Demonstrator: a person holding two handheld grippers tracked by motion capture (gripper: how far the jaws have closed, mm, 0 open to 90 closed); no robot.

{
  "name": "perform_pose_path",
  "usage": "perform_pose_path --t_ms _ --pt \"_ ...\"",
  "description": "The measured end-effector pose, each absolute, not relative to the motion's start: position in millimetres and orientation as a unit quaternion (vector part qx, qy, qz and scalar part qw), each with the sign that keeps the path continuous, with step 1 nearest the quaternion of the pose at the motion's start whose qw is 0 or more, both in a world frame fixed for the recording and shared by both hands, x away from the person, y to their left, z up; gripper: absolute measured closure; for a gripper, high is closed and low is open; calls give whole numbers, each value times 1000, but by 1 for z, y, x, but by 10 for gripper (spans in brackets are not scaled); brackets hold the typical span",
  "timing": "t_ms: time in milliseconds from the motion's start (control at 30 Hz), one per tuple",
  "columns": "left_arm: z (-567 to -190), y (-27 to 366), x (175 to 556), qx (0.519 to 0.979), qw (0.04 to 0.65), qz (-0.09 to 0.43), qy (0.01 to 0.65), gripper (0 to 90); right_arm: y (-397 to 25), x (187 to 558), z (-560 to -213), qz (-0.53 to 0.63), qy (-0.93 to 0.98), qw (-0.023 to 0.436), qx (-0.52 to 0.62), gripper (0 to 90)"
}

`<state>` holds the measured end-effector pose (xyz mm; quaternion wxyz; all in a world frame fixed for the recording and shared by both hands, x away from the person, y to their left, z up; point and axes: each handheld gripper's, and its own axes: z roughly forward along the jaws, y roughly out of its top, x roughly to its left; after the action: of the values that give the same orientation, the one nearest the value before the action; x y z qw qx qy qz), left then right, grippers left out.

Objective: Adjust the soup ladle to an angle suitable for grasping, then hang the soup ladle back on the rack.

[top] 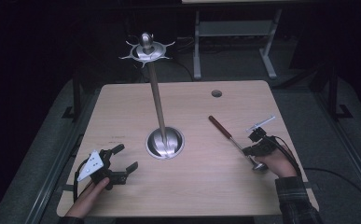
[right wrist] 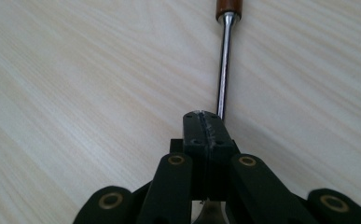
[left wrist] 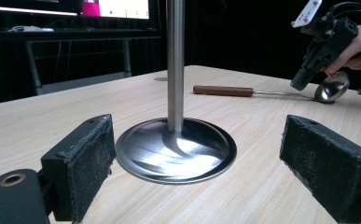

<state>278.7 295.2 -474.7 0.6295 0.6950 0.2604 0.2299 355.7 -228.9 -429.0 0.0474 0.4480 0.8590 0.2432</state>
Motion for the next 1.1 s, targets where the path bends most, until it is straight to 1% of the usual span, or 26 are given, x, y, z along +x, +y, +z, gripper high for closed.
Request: perform_pose_path --t_ms 233,333,367,400,433,500,533,700,800,1100 --pt "-475 295 279 695 629 231 260 97 -224 366 -426 247 856 51 451 855" --pt "-475 295 279 695 629 232 259 97 -219 374 -424 244 857 54 450 808" --pt "-475 295 279 695 629 232 259 97 -219 374 -424 244 857 54 450 808" --pt "-475 295 279 695 629 231 259 97 -218 376 -423 245 856 51 452 790" --pt "-475 295 279 696 629 232 259 97 -215 382 -423 241 858 52 450 749" --pt "-475 295 279 696 629 232 259 97 -212 387 -421 240 858 48 451 735" --pt "-475 295 279 696 629 232 259 97 -211 390 -420 242 858 51 450 713" --pt "-475 295 279 695 629 232 258 97 -209 401 -417 238 859 49 451 681" --pt "-475 295 279 696 629 232 258 97 -206 412 -417 230 860 42 453 639" --pt "-475 295 279 696 629 232 258 97 -193 432 -423 205 870 40 447 629"
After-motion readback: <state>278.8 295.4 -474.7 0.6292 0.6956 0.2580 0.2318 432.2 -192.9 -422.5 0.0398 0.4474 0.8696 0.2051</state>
